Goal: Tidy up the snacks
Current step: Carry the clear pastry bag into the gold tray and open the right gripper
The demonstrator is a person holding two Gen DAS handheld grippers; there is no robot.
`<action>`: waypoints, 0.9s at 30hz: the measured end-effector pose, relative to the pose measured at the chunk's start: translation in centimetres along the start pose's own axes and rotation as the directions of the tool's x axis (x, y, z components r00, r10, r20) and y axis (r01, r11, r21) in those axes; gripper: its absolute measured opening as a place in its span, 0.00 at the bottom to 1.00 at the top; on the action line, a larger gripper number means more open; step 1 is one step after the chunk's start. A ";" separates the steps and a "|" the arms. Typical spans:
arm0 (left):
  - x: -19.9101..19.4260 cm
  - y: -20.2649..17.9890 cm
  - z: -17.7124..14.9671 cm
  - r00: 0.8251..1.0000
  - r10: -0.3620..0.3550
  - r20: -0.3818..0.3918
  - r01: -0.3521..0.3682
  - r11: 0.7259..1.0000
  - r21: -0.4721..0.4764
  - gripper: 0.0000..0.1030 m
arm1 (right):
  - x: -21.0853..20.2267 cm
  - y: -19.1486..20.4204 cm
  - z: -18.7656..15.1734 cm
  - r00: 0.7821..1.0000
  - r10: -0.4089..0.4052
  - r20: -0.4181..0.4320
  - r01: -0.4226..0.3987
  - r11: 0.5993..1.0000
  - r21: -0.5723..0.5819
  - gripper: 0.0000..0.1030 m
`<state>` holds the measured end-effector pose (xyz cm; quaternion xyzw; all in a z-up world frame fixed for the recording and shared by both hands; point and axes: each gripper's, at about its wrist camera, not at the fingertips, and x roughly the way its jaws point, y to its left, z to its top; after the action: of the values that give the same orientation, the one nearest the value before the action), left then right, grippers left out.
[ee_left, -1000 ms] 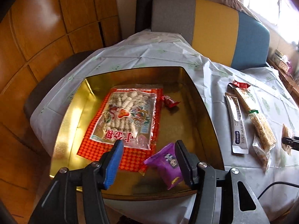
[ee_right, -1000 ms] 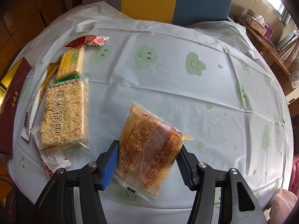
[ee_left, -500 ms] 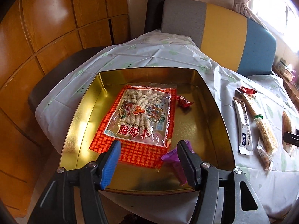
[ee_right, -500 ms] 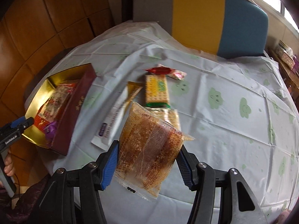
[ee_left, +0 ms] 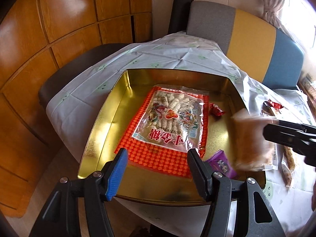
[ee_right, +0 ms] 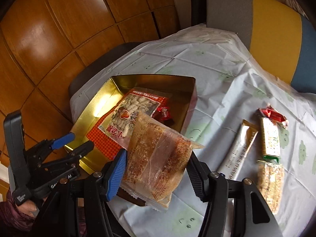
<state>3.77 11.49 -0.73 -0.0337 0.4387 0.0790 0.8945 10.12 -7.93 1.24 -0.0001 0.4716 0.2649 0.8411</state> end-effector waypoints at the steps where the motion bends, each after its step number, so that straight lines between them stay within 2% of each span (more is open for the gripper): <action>1: 0.0 0.1 -0.1 1.000 0.001 -0.001 -0.001 1.000 0.000 0.61 | 0.6 0.2 0.2 1.000 0.007 -0.002 -0.007 1.000 0.004 0.59; 5: 0.0 0.3 -0.2 1.000 0.002 0.003 -0.002 1.000 -0.001 0.61 | 1.9 0.7 0.3 1.000 -0.007 -0.007 0.007 1.000 0.016 0.59; 11: 0.0 -0.4 -0.3 1.000 -0.002 0.000 0.002 1.000 0.018 0.61 | 0.6 -0.2 -0.9 0.999 -0.045 0.008 0.045 0.999 0.020 0.59; 27: -0.9 -4.1 -1.0 1.000 -0.025 0.006 0.024 0.993 0.119 0.61 | -4.6 -7.0 -5.6 0.983 -0.177 0.046 0.169 0.976 0.136 0.59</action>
<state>3.12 7.24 -0.65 0.0145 0.4387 0.0422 0.8975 6.85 -17.42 0.06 0.0217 0.4615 0.1588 0.8725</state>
